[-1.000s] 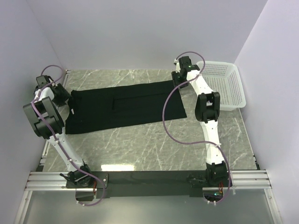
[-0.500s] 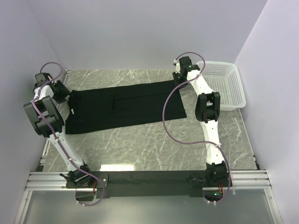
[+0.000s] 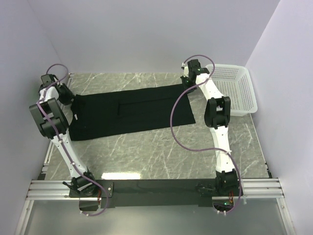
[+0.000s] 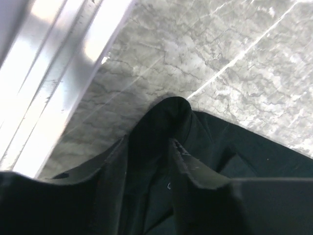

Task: Fold and stack the t-shirts
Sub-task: Fold the tshirt

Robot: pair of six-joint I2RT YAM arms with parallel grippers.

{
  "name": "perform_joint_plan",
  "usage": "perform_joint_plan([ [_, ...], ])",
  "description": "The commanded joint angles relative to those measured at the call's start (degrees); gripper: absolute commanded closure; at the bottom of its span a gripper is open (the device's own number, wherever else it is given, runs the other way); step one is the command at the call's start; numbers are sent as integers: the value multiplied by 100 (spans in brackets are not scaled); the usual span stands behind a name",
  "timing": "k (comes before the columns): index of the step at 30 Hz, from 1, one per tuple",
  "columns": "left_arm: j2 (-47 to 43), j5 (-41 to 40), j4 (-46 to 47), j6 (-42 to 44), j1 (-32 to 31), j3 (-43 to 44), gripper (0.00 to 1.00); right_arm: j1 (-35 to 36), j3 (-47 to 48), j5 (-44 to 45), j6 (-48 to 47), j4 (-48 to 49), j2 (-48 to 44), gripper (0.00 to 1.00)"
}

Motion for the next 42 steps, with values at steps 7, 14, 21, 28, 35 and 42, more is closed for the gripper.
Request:
perform_joint_plan([
  [7, 204, -357, -325, 87, -42, 493, 84, -42, 174, -92, -49, -81, 76, 86],
  [14, 222, -542, -387, 148, -33, 555, 99, -33, 183, -74, -41, -72, 76, 98],
  [21, 336, -990, -554, 140, -51, 924, 99, -59, -19, 180, 126, 7, -21, 100],
  [28, 486, -1500, -870, 271, -103, 1215, 99, -121, -283, 409, 153, 113, -179, 100],
  [35, 494, -1747, -915, 342, -121, 1206, 93, -130, -283, 471, 118, 148, -205, 100],
  [42, 512, -1440, -941, 280, -121, 1442, 88, -121, -380, 532, 83, 166, -276, 100],
])
